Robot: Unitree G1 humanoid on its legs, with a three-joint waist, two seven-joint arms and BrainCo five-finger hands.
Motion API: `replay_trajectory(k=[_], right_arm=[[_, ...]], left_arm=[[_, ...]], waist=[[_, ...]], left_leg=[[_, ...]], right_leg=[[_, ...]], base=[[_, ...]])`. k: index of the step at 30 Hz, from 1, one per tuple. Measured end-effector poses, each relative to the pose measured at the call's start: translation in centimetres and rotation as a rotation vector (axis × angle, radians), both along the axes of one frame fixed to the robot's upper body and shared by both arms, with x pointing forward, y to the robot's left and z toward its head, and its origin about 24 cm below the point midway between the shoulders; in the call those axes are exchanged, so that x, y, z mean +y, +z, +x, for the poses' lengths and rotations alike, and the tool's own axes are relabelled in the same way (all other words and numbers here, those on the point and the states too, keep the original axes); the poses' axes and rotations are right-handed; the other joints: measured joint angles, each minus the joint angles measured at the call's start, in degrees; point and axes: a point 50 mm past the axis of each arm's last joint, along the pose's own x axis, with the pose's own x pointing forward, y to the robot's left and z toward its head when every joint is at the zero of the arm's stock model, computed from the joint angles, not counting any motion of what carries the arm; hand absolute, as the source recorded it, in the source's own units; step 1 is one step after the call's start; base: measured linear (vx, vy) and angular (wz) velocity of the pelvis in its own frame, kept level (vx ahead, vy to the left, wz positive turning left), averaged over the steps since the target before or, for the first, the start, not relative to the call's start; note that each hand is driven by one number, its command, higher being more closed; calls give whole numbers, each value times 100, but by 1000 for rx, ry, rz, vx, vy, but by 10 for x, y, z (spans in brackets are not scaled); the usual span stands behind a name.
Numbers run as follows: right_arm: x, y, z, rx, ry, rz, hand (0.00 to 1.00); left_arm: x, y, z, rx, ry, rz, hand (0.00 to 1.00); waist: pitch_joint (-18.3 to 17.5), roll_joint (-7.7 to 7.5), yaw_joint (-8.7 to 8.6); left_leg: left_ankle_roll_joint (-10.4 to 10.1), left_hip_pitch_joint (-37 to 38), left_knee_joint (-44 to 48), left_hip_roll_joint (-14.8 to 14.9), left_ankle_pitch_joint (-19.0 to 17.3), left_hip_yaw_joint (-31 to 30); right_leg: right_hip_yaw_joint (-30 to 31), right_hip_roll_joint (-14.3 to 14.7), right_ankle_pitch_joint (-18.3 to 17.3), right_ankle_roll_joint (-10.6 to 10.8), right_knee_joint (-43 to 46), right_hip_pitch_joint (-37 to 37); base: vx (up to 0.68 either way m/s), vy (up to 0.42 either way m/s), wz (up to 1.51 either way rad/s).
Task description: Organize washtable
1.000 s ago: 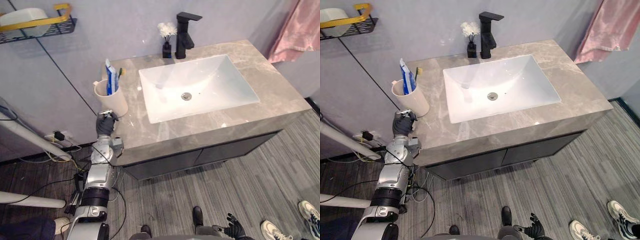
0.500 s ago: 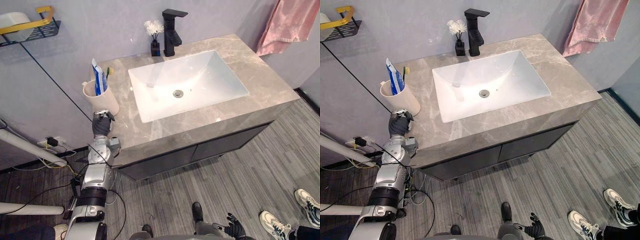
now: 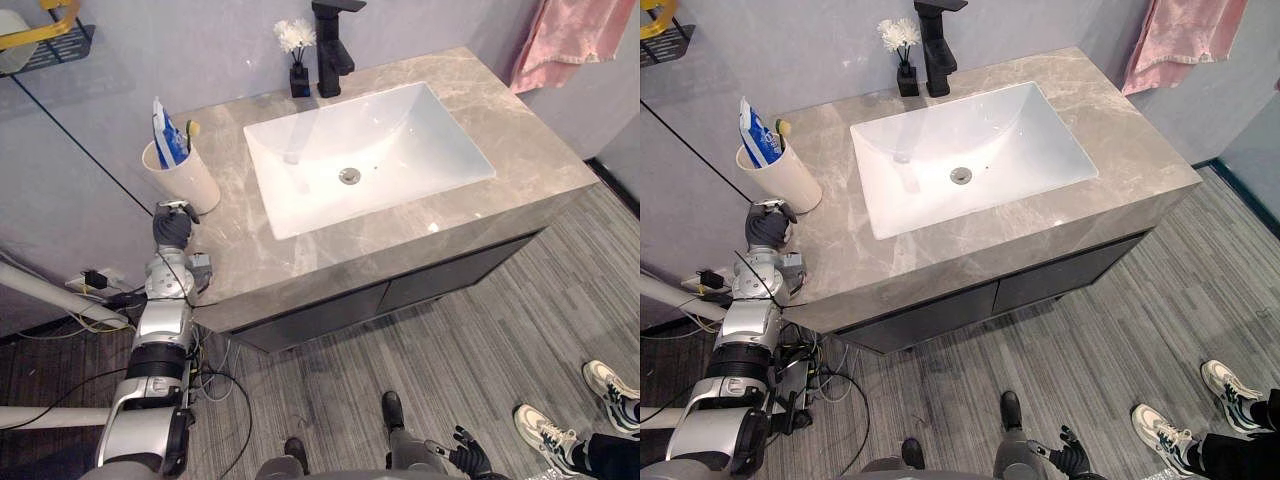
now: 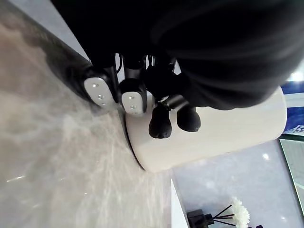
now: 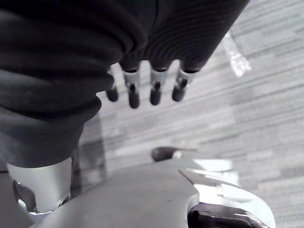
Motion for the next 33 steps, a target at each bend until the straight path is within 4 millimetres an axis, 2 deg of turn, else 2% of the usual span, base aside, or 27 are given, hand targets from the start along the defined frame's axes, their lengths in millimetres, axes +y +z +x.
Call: replay_trajectory(k=[4, 9, 17, 22, 26, 29, 33], right_arm=[[0, 1, 2, -12, 0, 0, 0], [0, 2, 3, -20, -1, 1, 0], [0, 3, 5, -36, 1, 1, 0], [1, 3, 5, -40, -4, 4, 0], [1, 3, 6, -41, -6, 5, 0], [0, 3, 6, -45, -5, 5, 0], [0, 4, 7, -56, -6, 6, 0]], left_arm=[[3, 12, 12, 2, -1, 31, 100], [1, 20, 15, -27, -6, 24, 100], [-24, 43, 31, -74, -98, 66, 100], [-31, 54, 38, -96, -122, 61, 100], [-35, 59, 40, -105, -136, 69, 100], [-29, 67, 49, -94, -107, 66, 100], [-23, 69, 49, -98, -94, 78, 100]], waist=[[150, -41, 0], [219, -47, -3], [258, -40, -56], [295, -42, -156], [329, -44, -167], [424, -34, -163], [444, -4, -183]], left_leg=[[1, -78, 96, -1, 0, -25], [-16, -205, 99, 7, 7, -26], [-14, -323, 97, 26, 11, -4], [-11, -341, 97, 24, 11, 17], [-10, -342, 100, 20, 10, 37], [-10, -364, 140, 23, 10, 44], [-11, -384, 140, 38, 11, 51]], right_leg=[[-9, -13, 58, -26, -4, -31], [-6, 0, 87, -69, -6, -213], [0, 30, 123, -91, 19, -312], [-13, 34, 132, -97, 21, -340], [-17, 34, 148, -119, 21, -357], [-10, 36, 168, -145, 20, -374], [-1, 55, 174, -149, 21, -404]], base=[[-74, -30, 1], [-79, -50, -3], [-1, -14, -1], [-1, -12, -2], [-11, -17, -3], [-61, -55, -3], [-35, -62, -2]])
